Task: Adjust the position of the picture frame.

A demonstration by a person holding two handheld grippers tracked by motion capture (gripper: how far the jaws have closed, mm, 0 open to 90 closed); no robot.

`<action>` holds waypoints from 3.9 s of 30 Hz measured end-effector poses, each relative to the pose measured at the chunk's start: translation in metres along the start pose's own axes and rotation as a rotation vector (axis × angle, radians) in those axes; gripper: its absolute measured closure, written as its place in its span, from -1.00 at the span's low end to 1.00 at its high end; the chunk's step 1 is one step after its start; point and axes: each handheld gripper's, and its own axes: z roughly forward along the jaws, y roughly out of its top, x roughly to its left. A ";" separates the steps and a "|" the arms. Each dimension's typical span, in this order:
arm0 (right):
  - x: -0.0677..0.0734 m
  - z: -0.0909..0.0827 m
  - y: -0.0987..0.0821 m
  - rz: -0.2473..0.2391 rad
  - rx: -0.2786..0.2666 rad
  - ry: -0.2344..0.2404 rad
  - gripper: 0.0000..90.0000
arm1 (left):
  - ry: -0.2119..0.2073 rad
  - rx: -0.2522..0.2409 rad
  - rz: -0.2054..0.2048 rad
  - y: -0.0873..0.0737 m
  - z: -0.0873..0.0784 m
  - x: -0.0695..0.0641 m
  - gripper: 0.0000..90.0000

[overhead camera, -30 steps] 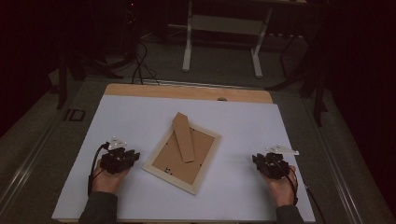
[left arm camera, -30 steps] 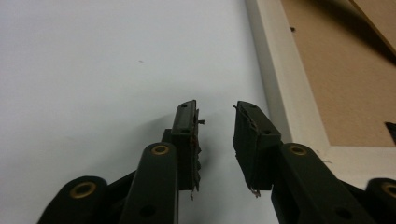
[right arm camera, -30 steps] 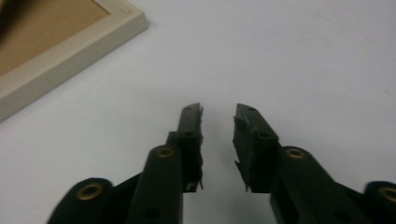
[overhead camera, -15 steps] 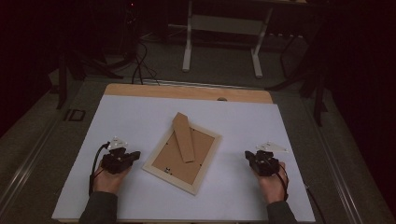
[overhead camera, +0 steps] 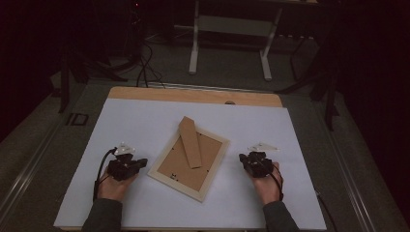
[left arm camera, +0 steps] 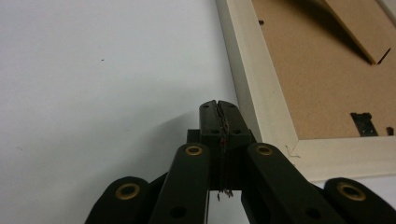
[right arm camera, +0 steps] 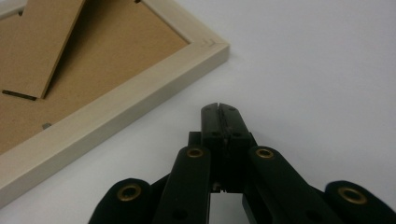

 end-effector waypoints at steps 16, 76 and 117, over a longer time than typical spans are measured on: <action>0.024 0.036 0.002 0.026 0.073 0.066 1.00 | 0.018 0.048 0.046 -0.002 0.010 -0.007 1.00; 0.007 0.066 0.039 0.085 0.108 0.056 1.00 | -0.016 0.070 0.116 -0.002 0.013 -0.028 1.00; -0.007 0.083 0.057 0.163 0.157 0.036 1.00 | -0.106 0.110 0.198 -0.011 0.012 -0.077 1.00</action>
